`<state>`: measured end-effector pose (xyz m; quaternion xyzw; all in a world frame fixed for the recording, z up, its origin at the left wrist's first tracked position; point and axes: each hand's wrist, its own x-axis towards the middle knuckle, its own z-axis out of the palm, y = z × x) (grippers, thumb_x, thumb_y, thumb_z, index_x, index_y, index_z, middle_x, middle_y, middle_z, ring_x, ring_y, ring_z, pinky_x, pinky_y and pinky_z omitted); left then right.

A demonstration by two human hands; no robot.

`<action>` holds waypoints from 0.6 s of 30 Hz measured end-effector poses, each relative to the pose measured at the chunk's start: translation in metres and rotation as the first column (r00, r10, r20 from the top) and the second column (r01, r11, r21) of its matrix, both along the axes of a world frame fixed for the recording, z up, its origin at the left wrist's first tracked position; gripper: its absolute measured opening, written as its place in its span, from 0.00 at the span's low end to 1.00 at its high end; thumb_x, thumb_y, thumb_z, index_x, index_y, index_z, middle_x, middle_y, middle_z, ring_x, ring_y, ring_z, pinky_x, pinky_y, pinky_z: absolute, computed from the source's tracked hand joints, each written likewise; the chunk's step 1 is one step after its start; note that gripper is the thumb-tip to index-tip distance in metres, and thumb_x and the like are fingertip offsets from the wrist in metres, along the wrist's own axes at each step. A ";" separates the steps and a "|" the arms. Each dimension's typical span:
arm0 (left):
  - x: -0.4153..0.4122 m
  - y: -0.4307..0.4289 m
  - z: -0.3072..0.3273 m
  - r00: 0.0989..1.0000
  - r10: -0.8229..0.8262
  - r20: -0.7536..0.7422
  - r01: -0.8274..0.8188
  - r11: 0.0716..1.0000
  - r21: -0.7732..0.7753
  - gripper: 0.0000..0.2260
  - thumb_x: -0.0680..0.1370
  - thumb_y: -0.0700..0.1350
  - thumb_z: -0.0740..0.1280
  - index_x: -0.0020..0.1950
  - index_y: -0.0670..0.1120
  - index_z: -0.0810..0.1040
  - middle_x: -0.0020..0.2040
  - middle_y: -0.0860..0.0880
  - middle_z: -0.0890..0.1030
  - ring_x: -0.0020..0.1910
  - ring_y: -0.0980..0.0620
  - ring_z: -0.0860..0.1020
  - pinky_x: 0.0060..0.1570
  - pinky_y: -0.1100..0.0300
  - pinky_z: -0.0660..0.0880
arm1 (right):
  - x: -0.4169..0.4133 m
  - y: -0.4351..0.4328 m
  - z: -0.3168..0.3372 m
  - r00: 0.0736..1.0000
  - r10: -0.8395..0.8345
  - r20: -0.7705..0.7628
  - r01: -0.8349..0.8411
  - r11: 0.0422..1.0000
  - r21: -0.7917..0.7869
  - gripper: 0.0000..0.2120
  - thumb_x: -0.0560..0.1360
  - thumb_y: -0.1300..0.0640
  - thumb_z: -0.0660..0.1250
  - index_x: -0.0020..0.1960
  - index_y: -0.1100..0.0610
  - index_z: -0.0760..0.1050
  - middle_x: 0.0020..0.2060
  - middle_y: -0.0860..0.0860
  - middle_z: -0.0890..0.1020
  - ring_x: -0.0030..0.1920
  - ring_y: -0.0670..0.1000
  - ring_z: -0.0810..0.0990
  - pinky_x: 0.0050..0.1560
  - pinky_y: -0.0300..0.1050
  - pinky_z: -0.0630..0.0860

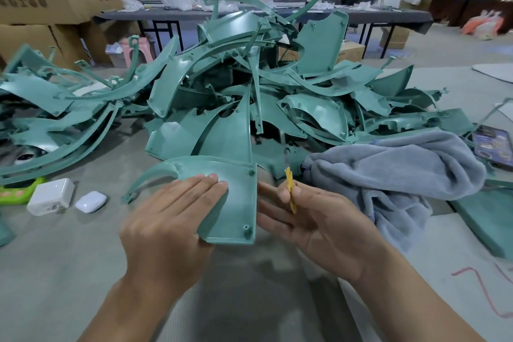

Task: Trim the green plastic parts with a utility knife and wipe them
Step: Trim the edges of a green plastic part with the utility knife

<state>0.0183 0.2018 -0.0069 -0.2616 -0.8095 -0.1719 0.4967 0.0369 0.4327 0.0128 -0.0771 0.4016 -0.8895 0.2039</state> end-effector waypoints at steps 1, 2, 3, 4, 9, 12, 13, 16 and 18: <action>0.000 0.000 0.000 1.000 0.006 0.002 -0.006 1.000 -0.018 0.15 0.72 0.38 0.70 0.56 0.47 0.88 0.59 0.51 0.84 0.58 0.52 0.83 0.64 0.55 0.76 | 0.001 0.002 0.003 1.000 0.018 0.003 -0.018 1.000 -0.019 0.08 0.81 0.60 0.61 0.45 0.62 0.73 0.70 0.65 0.75 0.71 0.64 0.75 0.70 0.59 0.74; 0.000 0.001 -0.001 1.000 0.014 0.009 -0.013 0.999 -0.038 0.16 0.70 0.36 0.71 0.56 0.47 0.88 0.59 0.51 0.84 0.58 0.51 0.83 0.64 0.54 0.76 | 0.001 0.004 0.005 1.000 0.024 0.011 -0.024 0.999 -0.035 0.09 0.82 0.60 0.60 0.45 0.62 0.72 0.70 0.65 0.75 0.71 0.63 0.74 0.69 0.57 0.75; 0.000 0.002 -0.001 0.999 0.024 0.022 -0.023 0.998 -0.057 0.18 0.69 0.35 0.73 0.56 0.47 0.88 0.59 0.50 0.85 0.58 0.51 0.83 0.63 0.53 0.77 | 0.001 0.006 0.008 1.000 0.021 0.023 -0.020 0.999 -0.046 0.10 0.83 0.59 0.59 0.46 0.62 0.72 0.71 0.66 0.74 0.72 0.63 0.74 0.69 0.56 0.75; -0.001 0.003 -0.001 0.999 0.032 0.037 -0.029 0.997 -0.076 0.19 0.67 0.35 0.74 0.56 0.47 0.88 0.59 0.50 0.85 0.58 0.50 0.84 0.63 0.51 0.77 | 0.002 0.007 0.010 0.999 0.013 0.035 -0.011 0.999 -0.046 0.10 0.83 0.59 0.57 0.46 0.61 0.72 0.71 0.66 0.74 0.72 0.62 0.74 0.70 0.56 0.74; -0.002 0.005 -0.001 0.993 0.057 0.101 -0.042 0.989 -0.139 0.17 0.68 0.38 0.71 0.56 0.46 0.88 0.58 0.49 0.85 0.58 0.48 0.84 0.61 0.48 0.77 | 0.005 0.012 0.014 0.997 -0.038 0.068 0.038 0.999 -0.001 0.11 0.81 0.60 0.59 0.43 0.61 0.76 0.67 0.67 0.77 0.70 0.63 0.76 0.69 0.59 0.74; -0.003 0.005 -0.002 0.982 0.075 0.176 -0.045 0.985 -0.169 0.18 0.70 0.41 0.66 0.56 0.46 0.88 0.58 0.49 0.86 0.57 0.48 0.85 0.63 0.48 0.77 | 0.004 0.018 0.012 0.994 -0.074 0.079 0.076 0.997 -0.027 0.13 0.81 0.60 0.59 0.42 0.61 0.80 0.53 0.66 0.84 0.63 0.61 0.82 0.64 0.57 0.78; -0.004 0.005 -0.003 0.976 0.082 0.203 -0.046 0.983 -0.180 0.18 0.69 0.42 0.66 0.56 0.46 0.88 0.57 0.49 0.86 0.57 0.48 0.85 0.63 0.48 0.77 | 0.003 0.019 0.012 0.990 -0.098 0.098 0.103 0.994 -0.047 0.14 0.81 0.59 0.59 0.42 0.60 0.80 0.47 0.63 0.85 0.59 0.60 0.84 0.61 0.56 0.80; -0.005 0.006 -0.006 0.957 0.097 0.273 -0.038 0.976 -0.214 0.20 0.65 0.42 0.72 0.56 0.46 0.88 0.57 0.48 0.86 0.57 0.48 0.85 0.65 0.51 0.76 | -0.002 0.016 0.008 0.955 -0.214 0.203 0.229 0.972 -0.051 0.10 0.77 0.59 0.62 0.41 0.60 0.80 0.40 0.60 0.85 0.51 0.59 0.87 0.56 0.55 0.82; -0.006 0.007 -0.009 0.949 0.102 0.299 -0.034 0.974 -0.226 0.22 0.62 0.41 0.74 0.56 0.45 0.88 0.56 0.48 0.86 0.57 0.47 0.85 0.66 0.54 0.71 | -0.004 0.014 0.004 0.934 -0.262 0.244 0.270 0.963 -0.001 0.08 0.78 0.59 0.61 0.44 0.60 0.77 0.46 0.62 0.86 0.54 0.59 0.86 0.58 0.56 0.79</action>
